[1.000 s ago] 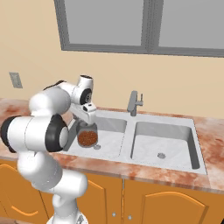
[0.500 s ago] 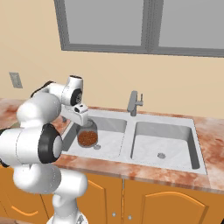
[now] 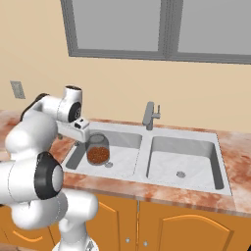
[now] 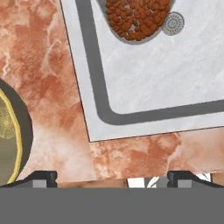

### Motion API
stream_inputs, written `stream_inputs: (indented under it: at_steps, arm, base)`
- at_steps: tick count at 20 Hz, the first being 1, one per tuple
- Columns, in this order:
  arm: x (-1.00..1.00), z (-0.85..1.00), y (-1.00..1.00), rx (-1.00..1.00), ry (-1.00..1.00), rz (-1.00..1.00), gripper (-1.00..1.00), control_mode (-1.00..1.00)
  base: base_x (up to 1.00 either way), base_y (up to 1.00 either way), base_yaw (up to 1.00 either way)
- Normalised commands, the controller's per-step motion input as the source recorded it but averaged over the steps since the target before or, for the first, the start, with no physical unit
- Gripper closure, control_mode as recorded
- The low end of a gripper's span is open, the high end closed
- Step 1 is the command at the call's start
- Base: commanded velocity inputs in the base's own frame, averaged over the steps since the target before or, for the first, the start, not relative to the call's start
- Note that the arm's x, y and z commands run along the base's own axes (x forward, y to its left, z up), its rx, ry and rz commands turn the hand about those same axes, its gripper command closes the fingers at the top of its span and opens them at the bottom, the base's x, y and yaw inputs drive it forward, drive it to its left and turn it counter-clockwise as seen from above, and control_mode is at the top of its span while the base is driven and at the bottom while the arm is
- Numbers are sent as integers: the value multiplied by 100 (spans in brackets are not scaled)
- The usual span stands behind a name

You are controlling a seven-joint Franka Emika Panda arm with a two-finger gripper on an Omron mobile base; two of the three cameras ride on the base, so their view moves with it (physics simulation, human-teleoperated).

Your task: Place the jar in the left basin and the bowl in the right basin of the sink.

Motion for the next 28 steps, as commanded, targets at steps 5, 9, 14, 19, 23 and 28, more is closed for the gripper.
stream_inputs:
  at_steps: [5,9,14,19,23,28]
  arm:
    - [-19,6,35,9,-14,18,-100,-100]
    - [-12,5,37,9,-5,15,-100,-100]
    - [-5,0,38,9,-1,12,-100,-100]
    - [3,-1,47,1,0,7,-100,-100]
    - [0,-8,44,0,0,4,-100,-100]
    - [1,-11,24,0,0,0,-100,-100]
  base:
    - [0,0,0]
    - [0,0,0]
    - [0,0,0]
    - [0,0,0]
    - [0,0,0]
    - [0,0,0]
